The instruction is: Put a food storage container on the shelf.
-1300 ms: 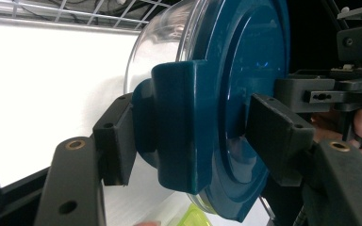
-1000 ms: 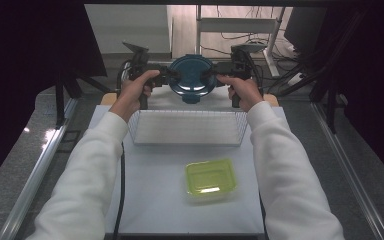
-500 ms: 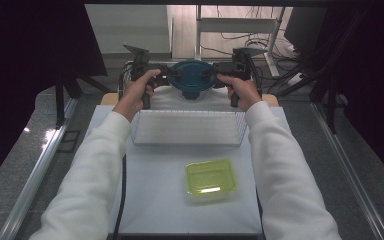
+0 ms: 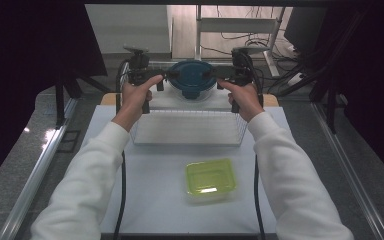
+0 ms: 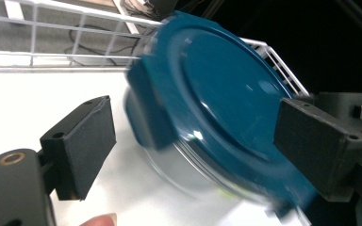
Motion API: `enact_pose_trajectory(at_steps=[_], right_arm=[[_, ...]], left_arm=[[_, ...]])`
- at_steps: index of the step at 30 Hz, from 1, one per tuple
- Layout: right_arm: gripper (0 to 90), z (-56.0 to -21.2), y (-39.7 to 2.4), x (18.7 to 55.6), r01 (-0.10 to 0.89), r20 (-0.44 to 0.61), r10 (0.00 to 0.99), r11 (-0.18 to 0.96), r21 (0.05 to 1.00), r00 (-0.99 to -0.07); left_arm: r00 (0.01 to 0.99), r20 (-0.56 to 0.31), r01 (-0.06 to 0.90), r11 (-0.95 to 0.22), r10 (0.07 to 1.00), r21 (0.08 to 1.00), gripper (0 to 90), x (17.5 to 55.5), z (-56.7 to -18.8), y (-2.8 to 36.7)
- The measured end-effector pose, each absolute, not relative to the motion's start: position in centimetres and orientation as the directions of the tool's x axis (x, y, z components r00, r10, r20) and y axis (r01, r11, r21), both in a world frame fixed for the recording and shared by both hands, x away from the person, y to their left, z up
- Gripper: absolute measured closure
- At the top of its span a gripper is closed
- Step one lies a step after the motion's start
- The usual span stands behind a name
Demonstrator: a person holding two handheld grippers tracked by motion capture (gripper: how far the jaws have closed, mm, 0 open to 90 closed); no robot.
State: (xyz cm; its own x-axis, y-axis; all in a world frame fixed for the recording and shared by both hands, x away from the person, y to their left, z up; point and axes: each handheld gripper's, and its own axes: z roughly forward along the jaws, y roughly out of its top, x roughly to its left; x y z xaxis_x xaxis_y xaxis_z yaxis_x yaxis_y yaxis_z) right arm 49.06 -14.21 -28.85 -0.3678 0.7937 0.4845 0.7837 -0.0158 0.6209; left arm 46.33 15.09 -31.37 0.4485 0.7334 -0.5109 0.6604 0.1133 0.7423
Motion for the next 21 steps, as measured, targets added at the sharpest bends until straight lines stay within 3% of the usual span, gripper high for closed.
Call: enact_pose_trajectory(at_steps=[2, 6, 9, 14, 21], right_arm=[[4.9, -28.6, -14.6, 48.1, 0.76, 0.467, 0.793, -0.007, 0.65, -0.391], [7.9, -28.6, -15.6, 45.8, 0.71, 0.408, 0.778, 0.067, 0.701, -0.477], [11.9, -28.8, -16.6, 43.9, 0.658, 0.353, 0.77, 0.113, 0.744, -0.531], [17.0, -30.5, -18.3, 39.8, 0.588, 0.308, 0.724, 0.166, 0.792, -0.618], [21.2, -33.9, -20.6, 34.9, 0.545, 0.251, 0.708, 0.221, 0.809, -0.66]], left_arm=[[0.455, -0.458, 0.624, 0.093, 0.764, 0.776, 14.7, 45.0, -31.2, 15.5], [0.484, -0.462, 0.619, 0.083, 0.743, 0.781, 17.3, 42.5, -31.7, 16.4], [0.515, -0.414, 0.603, 0.026, 0.751, 0.797, 18.5, 40.3, -32.4, 16.9], [0.543, -0.409, 0.61, -0.01, 0.733, 0.792, 19.0, 36.6, -34.8, 17.3], [0.573, -0.396, 0.614, -0.055, 0.718, 0.788, 19.1, 31.7, -38.0, 17.8]])
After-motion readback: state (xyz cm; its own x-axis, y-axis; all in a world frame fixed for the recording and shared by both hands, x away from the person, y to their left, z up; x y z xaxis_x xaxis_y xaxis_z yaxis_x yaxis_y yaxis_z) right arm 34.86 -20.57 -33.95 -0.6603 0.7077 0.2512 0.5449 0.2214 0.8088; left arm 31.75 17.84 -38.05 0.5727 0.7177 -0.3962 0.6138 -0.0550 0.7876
